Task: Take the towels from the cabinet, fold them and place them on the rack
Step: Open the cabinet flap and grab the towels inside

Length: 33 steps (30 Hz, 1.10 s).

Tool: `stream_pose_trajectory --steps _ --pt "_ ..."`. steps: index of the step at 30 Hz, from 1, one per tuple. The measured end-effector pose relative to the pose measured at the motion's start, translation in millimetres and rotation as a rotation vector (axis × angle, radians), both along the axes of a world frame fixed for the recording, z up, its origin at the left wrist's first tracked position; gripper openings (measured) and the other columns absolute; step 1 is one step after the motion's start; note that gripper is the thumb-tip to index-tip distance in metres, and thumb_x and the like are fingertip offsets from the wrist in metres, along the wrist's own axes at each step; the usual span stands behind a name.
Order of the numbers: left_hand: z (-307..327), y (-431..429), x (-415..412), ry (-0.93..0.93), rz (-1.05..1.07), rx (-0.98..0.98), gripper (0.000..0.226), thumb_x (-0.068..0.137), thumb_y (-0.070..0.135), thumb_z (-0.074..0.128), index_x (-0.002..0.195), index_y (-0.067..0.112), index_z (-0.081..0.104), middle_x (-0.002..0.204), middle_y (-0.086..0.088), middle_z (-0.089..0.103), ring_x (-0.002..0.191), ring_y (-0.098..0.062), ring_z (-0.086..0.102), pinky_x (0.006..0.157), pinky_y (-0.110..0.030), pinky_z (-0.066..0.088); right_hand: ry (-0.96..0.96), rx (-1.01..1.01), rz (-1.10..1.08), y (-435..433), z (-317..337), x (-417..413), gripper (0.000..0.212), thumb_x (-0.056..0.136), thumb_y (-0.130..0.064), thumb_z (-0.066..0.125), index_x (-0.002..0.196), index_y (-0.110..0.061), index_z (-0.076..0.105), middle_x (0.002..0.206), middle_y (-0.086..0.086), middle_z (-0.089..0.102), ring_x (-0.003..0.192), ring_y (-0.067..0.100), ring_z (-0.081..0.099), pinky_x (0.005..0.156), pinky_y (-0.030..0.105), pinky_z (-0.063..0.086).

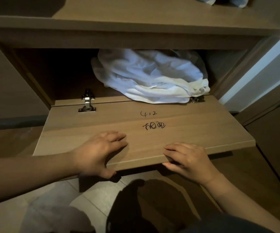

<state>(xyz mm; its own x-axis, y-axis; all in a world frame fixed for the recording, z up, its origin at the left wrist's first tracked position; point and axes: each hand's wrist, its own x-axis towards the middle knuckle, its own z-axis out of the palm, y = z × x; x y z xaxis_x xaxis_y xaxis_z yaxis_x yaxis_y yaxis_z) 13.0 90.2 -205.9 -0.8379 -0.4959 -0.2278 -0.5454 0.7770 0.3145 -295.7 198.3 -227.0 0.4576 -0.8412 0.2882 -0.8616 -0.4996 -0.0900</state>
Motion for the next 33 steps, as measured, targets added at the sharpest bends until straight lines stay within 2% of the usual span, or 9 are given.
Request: stream_pose_trajectory --steps 2,5,11,15,21,25,28,31,33 --pt "-17.4 4.3 -0.8 -0.053 -0.008 -0.044 0.095 0.077 0.061 0.061 0.153 0.032 0.013 0.162 0.006 0.005 0.148 -0.016 0.002 0.114 -0.024 0.002 0.037 -0.009 0.053 -1.1 -13.4 0.1 0.026 0.079 -0.033 0.08 0.094 -0.012 0.075 0.097 0.003 0.073 0.086 0.016 0.07 0.062 0.03 0.059" --pt "-32.8 6.4 -0.3 -0.034 -0.007 -0.1 0.095 0.074 0.062 0.062 0.153 0.029 0.02 0.161 0.002 0.013 0.147 -0.022 0.008 0.117 -0.032 0.009 0.059 -0.02 0.092 -3.7 -29.7 -1.2 0.021 0.081 -0.032 0.077 0.09 -0.014 0.07 0.094 0.002 0.068 0.082 0.017 0.067 0.056 0.028 0.054" --pt "-41.9 4.3 0.7 -0.05 0.086 -0.122 0.098 0.072 0.069 0.063 0.152 0.028 0.024 0.159 0.003 0.019 0.145 -0.019 0.013 0.118 -0.036 0.013 0.01 0.036 0.007 1.3 -61.8 5.0 0.02 0.081 -0.028 0.078 0.097 -0.017 0.072 0.099 -0.001 0.07 0.088 0.015 0.067 0.06 0.026 0.056" --pt "-41.6 -7.3 7.0 -0.076 0.212 -0.093 0.098 0.075 0.065 0.066 0.153 0.027 0.02 0.16 0.005 0.016 0.147 -0.017 0.011 0.119 -0.031 0.012 -0.229 0.052 -0.258 -4.9 -69.8 17.7 0.016 0.083 -0.02 0.077 0.099 -0.018 0.076 0.103 -0.002 0.073 0.092 0.015 0.069 0.069 0.033 0.059" --pt "-38.1 -9.7 11.3 -0.017 0.312 0.023 0.085 0.079 0.054 0.07 0.149 0.021 0.034 0.155 0.002 0.031 0.141 -0.017 0.029 0.113 -0.025 0.023 -0.298 0.113 -0.37 -17.8 -55.7 15.1 0.028 0.083 -0.022 0.077 0.11 -0.018 0.072 0.11 -0.003 0.071 0.1 0.015 0.066 0.076 0.036 0.058" --pt "-28.4 -21.9 7.9 0.082 0.44 0.031 0.059 0.081 0.044 0.072 0.13 0.018 0.056 0.129 0.0 0.058 0.115 -0.016 0.054 0.098 -0.028 0.043 -0.542 0.242 -0.514 -36.9 -37.3 12.0 0.034 0.087 -0.031 0.072 0.12 -0.024 0.067 0.114 -0.014 0.063 0.102 0.004 0.06 0.085 0.029 0.056" --pt "-20.0 -35.3 -2.9 0.16 0.517 0.037 0.06 0.081 0.044 0.073 0.131 0.016 0.056 0.128 0.0 0.059 0.11 -0.015 0.056 0.095 -0.031 0.046 -0.631 0.283 -0.588 -70.4 -19.5 7.5 0.045 0.086 -0.04 0.07 0.129 -0.027 0.059 0.122 -0.016 0.053 0.104 -0.001 0.054 0.086 0.02 0.049" --pt "-14.6 -54.9 -20.4 0.251 0.541 0.009 0.062 0.079 0.042 0.075 0.131 0.014 0.056 0.131 -0.002 0.057 0.116 -0.016 0.053 0.096 -0.023 0.04 -0.504 0.216 -0.559 -107.3 -3.5 -0.7 0.059 0.085 -0.042 0.071 0.138 -0.024 0.051 0.141 -0.002 0.043 0.127 0.014 0.045 0.101 0.029 0.044" --pt "-10.9 -66.6 -31.9 0.316 0.575 -0.001 0.063 0.079 0.042 0.075 0.132 0.015 0.056 0.132 -0.001 0.057 0.119 -0.016 0.052 0.094 -0.02 0.036 -0.393 0.151 -0.542 -129.9 3.8 -2.9 0.073 0.084 -0.045 0.072 0.147 -0.025 0.041 0.156 0.004 0.028 0.145 0.024 0.024 0.116 0.041 0.03"
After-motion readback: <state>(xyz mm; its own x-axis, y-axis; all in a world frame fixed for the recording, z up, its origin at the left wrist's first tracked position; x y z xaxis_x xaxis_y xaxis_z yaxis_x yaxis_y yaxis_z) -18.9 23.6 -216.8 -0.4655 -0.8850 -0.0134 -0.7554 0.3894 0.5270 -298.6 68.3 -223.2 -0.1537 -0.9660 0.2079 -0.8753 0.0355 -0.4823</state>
